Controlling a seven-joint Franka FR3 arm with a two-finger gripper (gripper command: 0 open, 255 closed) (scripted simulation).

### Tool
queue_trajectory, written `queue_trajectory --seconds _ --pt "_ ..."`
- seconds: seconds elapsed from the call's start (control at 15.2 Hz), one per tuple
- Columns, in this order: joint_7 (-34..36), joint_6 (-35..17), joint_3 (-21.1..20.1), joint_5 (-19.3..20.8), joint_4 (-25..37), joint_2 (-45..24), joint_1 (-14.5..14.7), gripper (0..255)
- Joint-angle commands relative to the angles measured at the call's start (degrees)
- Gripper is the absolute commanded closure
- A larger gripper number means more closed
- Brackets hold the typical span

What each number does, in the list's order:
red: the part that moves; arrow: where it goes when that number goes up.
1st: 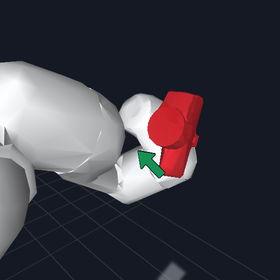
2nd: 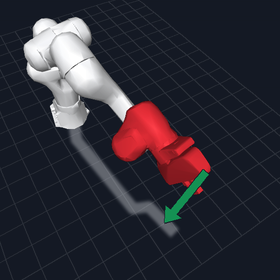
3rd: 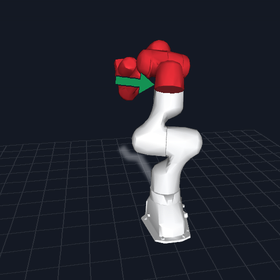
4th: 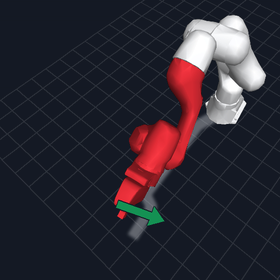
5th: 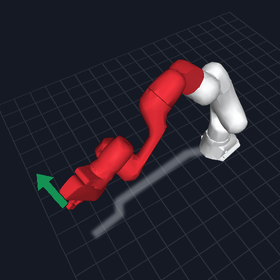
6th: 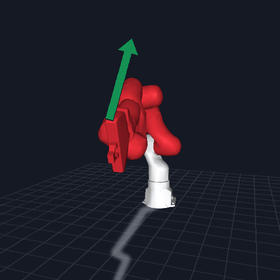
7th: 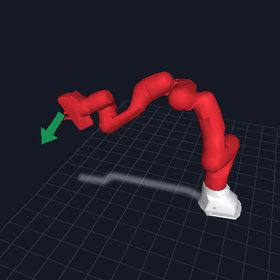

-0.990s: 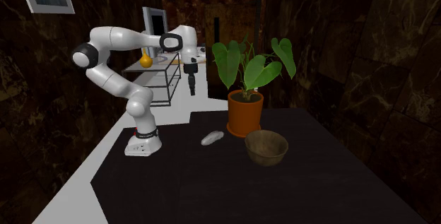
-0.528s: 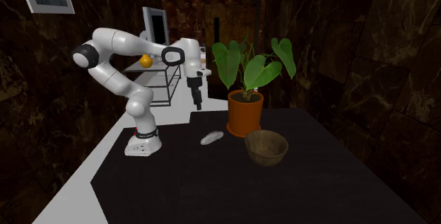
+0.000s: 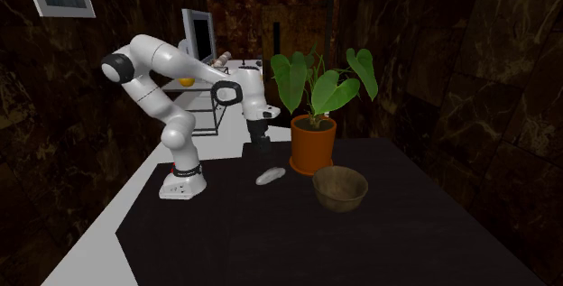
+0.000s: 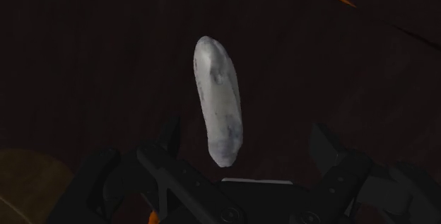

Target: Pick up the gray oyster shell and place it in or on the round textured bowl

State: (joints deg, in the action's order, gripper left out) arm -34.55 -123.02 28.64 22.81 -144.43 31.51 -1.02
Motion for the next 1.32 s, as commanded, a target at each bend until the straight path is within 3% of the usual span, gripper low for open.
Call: queue_trajectory --seconds 0.0,0.13,0.66,1.19,1.25 --pt "-4.29 -3.92 3.27 -0.35 1.64 -4.29 1.37 0" --pt "-9.02 -7.54 6.78 -1.54 3.44 -8.62 2.96 0" --pt "-11.20 -15.17 10.02 -3.19 1.78 -14.51 4.25 0" --pt "-11.19 -15.16 10.04 -3.18 1.78 -14.51 4.27 0" --pt "-11.19 -15.16 10.04 -3.18 1.78 -14.50 4.27 255"
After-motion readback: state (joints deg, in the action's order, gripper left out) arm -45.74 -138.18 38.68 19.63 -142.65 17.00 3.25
